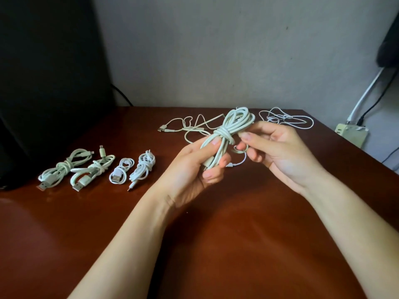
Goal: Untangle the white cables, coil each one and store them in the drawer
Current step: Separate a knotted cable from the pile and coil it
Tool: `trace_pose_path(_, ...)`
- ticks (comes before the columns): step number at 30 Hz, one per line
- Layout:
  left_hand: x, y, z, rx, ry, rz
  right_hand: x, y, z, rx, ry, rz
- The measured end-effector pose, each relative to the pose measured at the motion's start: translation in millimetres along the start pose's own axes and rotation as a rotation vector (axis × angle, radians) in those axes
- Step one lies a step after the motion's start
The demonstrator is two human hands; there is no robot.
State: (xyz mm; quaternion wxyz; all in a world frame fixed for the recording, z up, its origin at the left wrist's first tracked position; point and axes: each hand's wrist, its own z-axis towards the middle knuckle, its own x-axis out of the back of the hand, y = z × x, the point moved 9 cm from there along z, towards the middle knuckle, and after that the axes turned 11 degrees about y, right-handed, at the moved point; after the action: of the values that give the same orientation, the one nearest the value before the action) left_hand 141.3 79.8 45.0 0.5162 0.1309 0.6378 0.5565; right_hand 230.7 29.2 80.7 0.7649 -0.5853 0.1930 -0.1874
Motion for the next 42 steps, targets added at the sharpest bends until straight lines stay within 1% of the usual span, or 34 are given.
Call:
trace_pose_path(4, 0, 0, 0, 0.003, 0.038, 0.006, 1, 0, 1, 0.007, -0.001, -0.015)
trace_pose_path(8, 2, 1, 2, -0.002, 0.081, -0.075, -1, 0, 1, 0.02, 0.0, -0.009)
trace_pose_path(11, 6, 2, 3, 0.005, 0.101, -0.134, -2, -4, 0, 0.068, -0.01, -0.025)
trace_pose_path(15, 14, 3, 4, 0.024, 0.135, -0.232, -9, -10, -1, 0.165, -0.075, -0.039)
trace_pose_path(18, 12, 3, 2, 0.054, 0.07, -0.307, 0, -20, 2, 0.218, -0.047, 0.018)
trace_pose_path(20, 10, 2, 2, 0.076, 0.022, -0.322, 7, -27, 4, 0.259, -0.021, -0.005)
trace_pose_path(24, 12, 1, 1, 0.05, 0.014, -0.164, 6, -39, -4, 0.378, -0.02, -0.135)
trace_pose_path(27, 14, 5, 1, -0.013, 0.065, 0.002, -2, -45, -12, 0.44, -0.036, -0.174)
trace_pose_path(29, 15, 8, 1, -0.075, 0.123, 0.135, -6, -41, -11, 0.421, -0.041, -0.176)
trace_pose_path(32, 10, 16, -1, -0.213, 0.2, 0.316, -9, -30, -7, 0.341, -0.057, -0.156)
trace_pose_path(36, 8, 18, -1, -0.327, 0.237, 0.548, -5, -16, 0, 0.226, -0.105, -0.178)
trace_pose_path(38, 11, 13, 0, -0.295, 0.221, 0.552, -3, -10, 2, 0.186, -0.124, -0.177)
trace_pose_path(40, 15, 2, 2, -0.156, 0.226, 0.428, -4, -7, 3, 0.178, -0.132, -0.196)
trace_pose_path(42, 16, -9, 2, -0.021, 0.222, 0.304, -6, -7, 2, 0.208, -0.121, -0.239)
